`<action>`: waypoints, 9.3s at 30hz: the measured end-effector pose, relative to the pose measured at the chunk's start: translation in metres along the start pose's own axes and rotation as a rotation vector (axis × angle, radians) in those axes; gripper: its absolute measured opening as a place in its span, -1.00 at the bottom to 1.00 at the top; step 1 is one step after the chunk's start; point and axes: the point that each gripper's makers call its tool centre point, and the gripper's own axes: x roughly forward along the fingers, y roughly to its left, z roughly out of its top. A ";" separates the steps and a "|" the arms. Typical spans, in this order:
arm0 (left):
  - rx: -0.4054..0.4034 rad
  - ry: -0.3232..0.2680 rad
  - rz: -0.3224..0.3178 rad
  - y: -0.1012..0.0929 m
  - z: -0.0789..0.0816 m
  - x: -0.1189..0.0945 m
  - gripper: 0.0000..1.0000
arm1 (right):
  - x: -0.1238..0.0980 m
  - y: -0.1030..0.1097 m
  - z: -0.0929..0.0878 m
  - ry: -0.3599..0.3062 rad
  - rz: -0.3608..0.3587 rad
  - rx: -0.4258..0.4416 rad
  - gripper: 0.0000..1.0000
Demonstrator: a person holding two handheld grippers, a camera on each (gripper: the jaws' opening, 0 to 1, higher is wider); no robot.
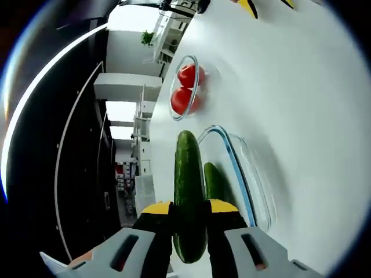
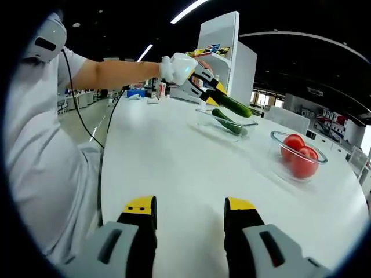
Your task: Sort the scattered tomatoes and cucumbers on the table and place them into their respective storage containers
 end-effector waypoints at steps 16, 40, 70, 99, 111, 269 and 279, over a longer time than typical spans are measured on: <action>0.021 0.028 -0.137 -0.018 -0.013 0.016 -0.57 | -0.002 0.000 -0.007 0.009 0.000 0.010 -0.10; 0.121 0.044 -0.201 -0.032 -0.026 0.028 -0.51 | -0.001 -0.005 -0.007 0.017 0.001 0.014 -0.10; 0.010 0.055 -0.144 -0.022 -0.031 0.010 -0.33 | 0.003 0.000 -0.003 0.007 0.003 0.012 -0.10; -0.460 -0.131 -0.055 0.008 -0.024 -0.011 -0.15 | 0.003 -0.006 0.004 -0.011 -0.028 0.014 -0.11; -0.756 -0.229 -0.040 0.012 -0.022 -0.018 -0.19 | 0.001 -0.018 0.012 -0.043 -0.081 0.035 -0.11; -1.397 -0.074 -0.143 -0.133 0.027 -0.176 -0.21 | -0.052 -0.032 0.023 0.075 -0.307 0.215 -0.15; -1.405 -0.083 -0.142 -0.132 0.028 -0.177 -0.21 | -0.051 -0.029 0.026 0.070 -0.305 0.214 -0.15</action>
